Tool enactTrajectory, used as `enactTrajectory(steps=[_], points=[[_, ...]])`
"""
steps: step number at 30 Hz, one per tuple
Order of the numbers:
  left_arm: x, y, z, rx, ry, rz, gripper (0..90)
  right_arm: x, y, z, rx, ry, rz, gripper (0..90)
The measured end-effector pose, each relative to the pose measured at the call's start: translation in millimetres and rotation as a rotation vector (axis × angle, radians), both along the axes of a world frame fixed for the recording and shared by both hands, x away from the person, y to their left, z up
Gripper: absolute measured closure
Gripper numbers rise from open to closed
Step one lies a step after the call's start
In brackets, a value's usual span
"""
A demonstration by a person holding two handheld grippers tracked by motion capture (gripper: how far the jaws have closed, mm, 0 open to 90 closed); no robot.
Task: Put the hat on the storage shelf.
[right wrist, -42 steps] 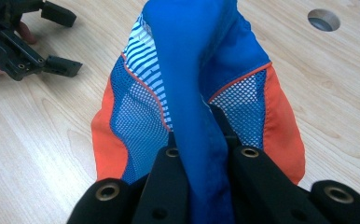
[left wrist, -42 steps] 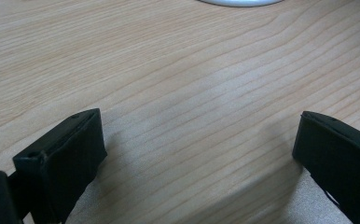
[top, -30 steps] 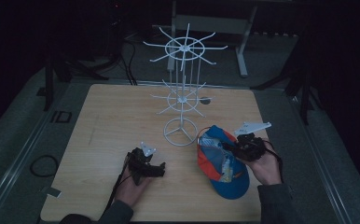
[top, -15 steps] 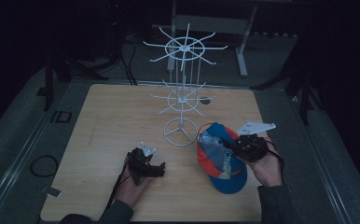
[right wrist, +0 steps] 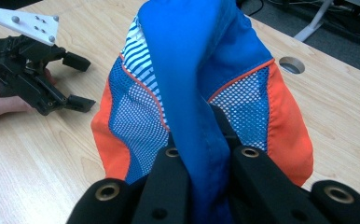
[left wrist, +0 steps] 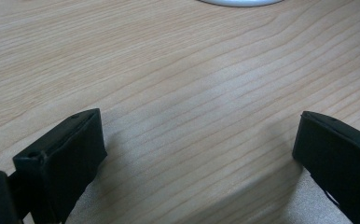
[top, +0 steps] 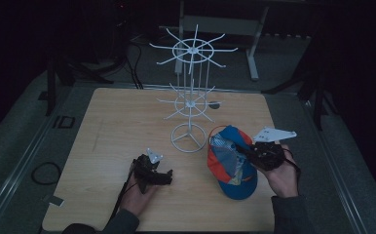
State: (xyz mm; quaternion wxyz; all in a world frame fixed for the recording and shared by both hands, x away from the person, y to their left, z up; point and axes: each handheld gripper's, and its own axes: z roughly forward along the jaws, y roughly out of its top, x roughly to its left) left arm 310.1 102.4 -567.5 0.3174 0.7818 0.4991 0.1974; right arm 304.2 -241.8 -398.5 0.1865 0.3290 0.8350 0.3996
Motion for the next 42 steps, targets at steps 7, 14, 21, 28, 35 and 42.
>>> enactTrajectory(steps=[7,14,21,28,35,42], points=[[0.0,0.0,0.0,0.000,0.000,0.000,2.6,-2.3,-1.2,1.6,0.001,-0.004,-0.001,88.2],[0.0,-0.1,-0.1,-0.001,-0.001,0.001,2.7,-5.0,-4.9,7.1,0.024,-0.013,0.002,88.2],[0.0,-0.1,0.0,-0.001,0.000,0.001,2.6,-8.2,-7.8,14.1,0.040,-0.028,0.003,88.2],[0.0,0.0,0.1,0.000,0.001,0.000,2.6,-9.5,-7.5,20.1,0.044,-0.044,0.006,88.2],[0.0,0.0,0.1,0.000,0.001,0.000,2.6,-12.6,-8.8,24.7,0.049,-0.057,0.009,88.2],[0.0,0.0,0.1,0.000,0.002,0.000,2.6,-13.9,-9.9,28.7,0.047,-0.064,0.009,88.2]])
